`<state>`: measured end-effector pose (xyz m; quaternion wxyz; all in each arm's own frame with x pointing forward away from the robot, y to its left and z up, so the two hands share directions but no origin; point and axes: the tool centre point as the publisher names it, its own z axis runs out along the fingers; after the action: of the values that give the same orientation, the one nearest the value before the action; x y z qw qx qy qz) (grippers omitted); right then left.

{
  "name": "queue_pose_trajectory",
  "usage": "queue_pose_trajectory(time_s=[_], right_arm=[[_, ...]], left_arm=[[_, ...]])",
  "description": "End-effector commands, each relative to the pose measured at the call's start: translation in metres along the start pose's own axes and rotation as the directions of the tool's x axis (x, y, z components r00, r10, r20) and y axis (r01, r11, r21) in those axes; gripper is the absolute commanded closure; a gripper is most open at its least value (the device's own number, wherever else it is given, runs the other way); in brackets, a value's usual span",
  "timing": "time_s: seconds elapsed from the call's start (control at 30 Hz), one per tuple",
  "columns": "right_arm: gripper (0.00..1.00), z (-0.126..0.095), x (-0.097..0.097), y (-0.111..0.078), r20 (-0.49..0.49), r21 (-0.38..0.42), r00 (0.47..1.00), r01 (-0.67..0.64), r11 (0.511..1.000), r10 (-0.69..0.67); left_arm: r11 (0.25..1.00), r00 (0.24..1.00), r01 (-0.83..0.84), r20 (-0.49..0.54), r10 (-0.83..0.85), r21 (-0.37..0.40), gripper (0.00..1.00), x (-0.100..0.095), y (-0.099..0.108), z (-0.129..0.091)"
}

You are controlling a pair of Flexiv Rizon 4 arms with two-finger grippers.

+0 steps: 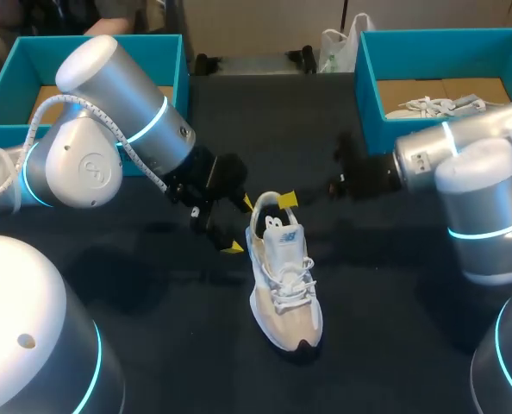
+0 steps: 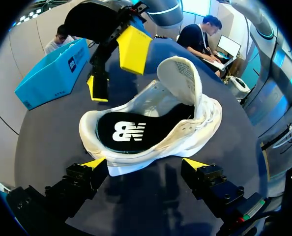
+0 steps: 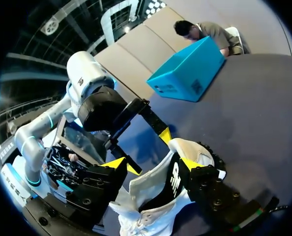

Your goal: Take the shoe out of the shoebox, open the shoe tongue, remove and reinsert the insole, then place the shoe into the shoebox

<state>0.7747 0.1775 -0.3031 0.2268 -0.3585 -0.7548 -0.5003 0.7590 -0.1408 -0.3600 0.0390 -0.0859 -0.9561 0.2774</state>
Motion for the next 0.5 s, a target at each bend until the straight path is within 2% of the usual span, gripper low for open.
queue_pose_trajectory(time_s=[0.03,0.33,0.5], right_arm=[[0.29,-0.011,0.001,0.008,0.018,0.052,1.000,-0.010,0.999,0.009],[0.24,-0.025,-0.011,0.025,0.066,0.124,0.997,-0.049,0.991,0.041],[0.20,-0.030,-0.013,0.034,0.097,0.161,0.994,-0.066,0.985,0.051]], left_arm=[[1.000,1.000,0.000,0.000,0.000,0.000,0.00,0.000,0.000,0.000],[1.000,1.000,0.000,0.000,0.000,0.000,0.00,0.000,0.000,0.000],[0.998,0.999,-0.050,-0.014,0.051,0.024,0.00,-0.005,0.006,-0.043]])
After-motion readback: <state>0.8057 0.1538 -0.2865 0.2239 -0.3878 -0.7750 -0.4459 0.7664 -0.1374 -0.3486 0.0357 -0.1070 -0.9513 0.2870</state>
